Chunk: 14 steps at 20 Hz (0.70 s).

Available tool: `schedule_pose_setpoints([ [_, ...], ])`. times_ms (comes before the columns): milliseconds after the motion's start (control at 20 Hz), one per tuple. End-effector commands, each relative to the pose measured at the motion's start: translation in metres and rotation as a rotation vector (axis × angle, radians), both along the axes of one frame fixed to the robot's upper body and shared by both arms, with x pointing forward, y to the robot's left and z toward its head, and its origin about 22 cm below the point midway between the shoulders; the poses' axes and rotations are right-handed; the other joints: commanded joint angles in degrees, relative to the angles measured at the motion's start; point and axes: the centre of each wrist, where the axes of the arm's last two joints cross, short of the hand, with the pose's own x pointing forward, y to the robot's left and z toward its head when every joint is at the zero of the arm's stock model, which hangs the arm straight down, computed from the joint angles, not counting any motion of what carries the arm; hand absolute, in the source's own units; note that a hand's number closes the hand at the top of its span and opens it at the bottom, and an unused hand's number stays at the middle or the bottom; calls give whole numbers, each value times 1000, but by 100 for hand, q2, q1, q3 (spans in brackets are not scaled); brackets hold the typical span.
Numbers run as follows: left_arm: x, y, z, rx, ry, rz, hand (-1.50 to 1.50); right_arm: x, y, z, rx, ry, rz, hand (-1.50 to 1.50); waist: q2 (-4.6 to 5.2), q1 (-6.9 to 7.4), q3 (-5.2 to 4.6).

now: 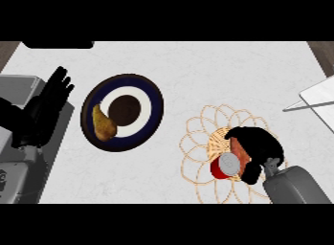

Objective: Pick the sweet potato from the placemat and place it in the tiered shelf

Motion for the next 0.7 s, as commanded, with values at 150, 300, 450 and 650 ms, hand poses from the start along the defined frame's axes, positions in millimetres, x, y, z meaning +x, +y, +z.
schedule_pose_setpoints([
  [150,-6,7,-10,12,-23,-9,0,-2,-20,-27,-42,-63,122,150,17,15,12],
  [300,-7,2,9,6,-1,16,0,1,-4,-13,-15,-113,120,150,8,1,11],
  [450,-14,6,1,15,-14,-12,0,0,4,-33,40,-188,95,150,11,21,12],
  [650,-7,0,2,9,-6,40,0,-94,45,-19,116,-210,147,150,-36,-152,7],
])
